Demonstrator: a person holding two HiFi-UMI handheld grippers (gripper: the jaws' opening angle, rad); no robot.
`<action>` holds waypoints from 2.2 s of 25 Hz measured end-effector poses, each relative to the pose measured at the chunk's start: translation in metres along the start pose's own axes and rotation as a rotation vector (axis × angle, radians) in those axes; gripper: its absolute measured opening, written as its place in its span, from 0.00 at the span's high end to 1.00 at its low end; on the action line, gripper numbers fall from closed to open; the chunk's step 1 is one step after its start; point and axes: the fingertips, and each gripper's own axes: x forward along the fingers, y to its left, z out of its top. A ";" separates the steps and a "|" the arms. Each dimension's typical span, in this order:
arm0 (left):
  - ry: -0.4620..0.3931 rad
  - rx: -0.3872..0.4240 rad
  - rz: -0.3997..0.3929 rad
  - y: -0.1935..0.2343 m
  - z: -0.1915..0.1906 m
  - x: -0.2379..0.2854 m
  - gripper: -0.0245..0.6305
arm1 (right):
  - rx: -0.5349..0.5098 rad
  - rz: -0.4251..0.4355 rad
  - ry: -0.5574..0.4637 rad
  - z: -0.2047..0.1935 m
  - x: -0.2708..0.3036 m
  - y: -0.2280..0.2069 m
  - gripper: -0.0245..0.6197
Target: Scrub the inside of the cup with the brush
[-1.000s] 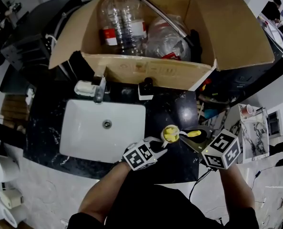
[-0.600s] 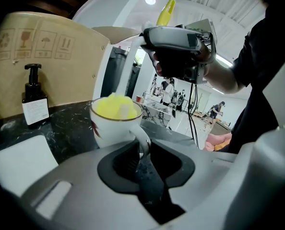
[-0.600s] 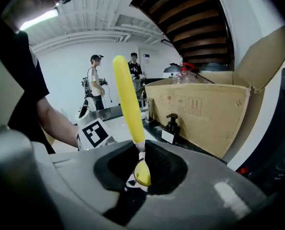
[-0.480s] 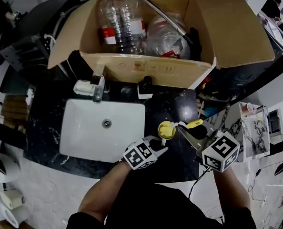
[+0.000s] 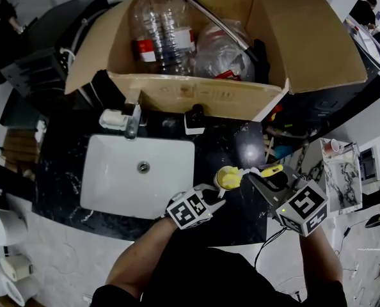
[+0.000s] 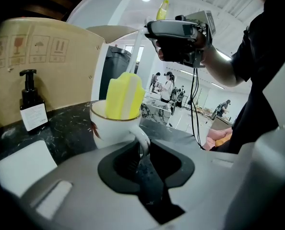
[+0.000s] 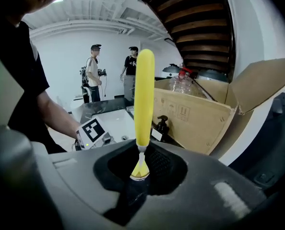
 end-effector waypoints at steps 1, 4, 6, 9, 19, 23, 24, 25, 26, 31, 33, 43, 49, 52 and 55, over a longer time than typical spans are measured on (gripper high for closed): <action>0.001 0.000 0.000 0.000 0.000 0.000 0.83 | -0.002 0.024 0.030 -0.002 -0.001 0.001 0.90; 0.000 -0.003 -0.004 0.000 0.000 0.000 0.83 | 0.018 0.106 0.102 -0.007 -0.005 0.005 0.90; -0.002 -0.006 -0.007 0.000 0.000 -0.001 0.83 | 0.029 0.158 0.134 -0.007 -0.008 0.006 0.90; -0.006 -0.011 -0.009 0.000 0.000 -0.001 0.83 | 0.046 0.205 0.141 -0.004 -0.010 0.004 0.90; -0.029 -0.042 -0.015 0.000 0.000 -0.003 0.83 | 0.129 0.199 -0.044 -0.001 0.007 0.010 0.90; -0.034 -0.032 -0.013 0.002 0.003 -0.006 0.85 | 0.028 0.105 -0.102 -0.001 0.012 0.011 0.90; -0.024 -0.022 -0.014 0.002 0.003 -0.006 0.85 | -0.006 0.076 -0.104 -0.002 0.014 0.011 0.90; -0.011 -0.009 -0.015 0.001 0.002 -0.006 0.85 | -0.042 0.052 -0.099 -0.003 0.015 0.012 0.90; 0.003 0.007 -0.014 0.000 0.001 -0.005 0.85 | -0.076 0.034 -0.087 -0.004 0.016 0.013 0.90; 0.036 0.064 -0.009 -0.002 0.000 -0.002 0.85 | -0.183 0.006 0.014 -0.006 0.017 0.017 0.90; 0.034 0.058 -0.010 -0.002 0.000 -0.002 0.85 | -0.202 0.024 0.070 -0.009 0.014 0.019 0.90; 0.027 0.035 -0.015 -0.002 -0.001 -0.001 0.84 | -0.146 0.171 0.198 -0.017 -0.002 0.022 0.90; 0.024 0.013 -0.018 -0.003 -0.002 -0.003 0.84 | -0.021 0.183 0.162 -0.040 0.026 0.027 0.90; 0.013 0.000 -0.010 -0.002 -0.002 -0.003 0.83 | 0.034 0.177 0.125 -0.042 0.032 0.025 0.90; 0.010 -0.005 0.002 -0.001 -0.003 -0.003 0.84 | 0.048 0.158 0.096 -0.043 0.034 0.025 0.90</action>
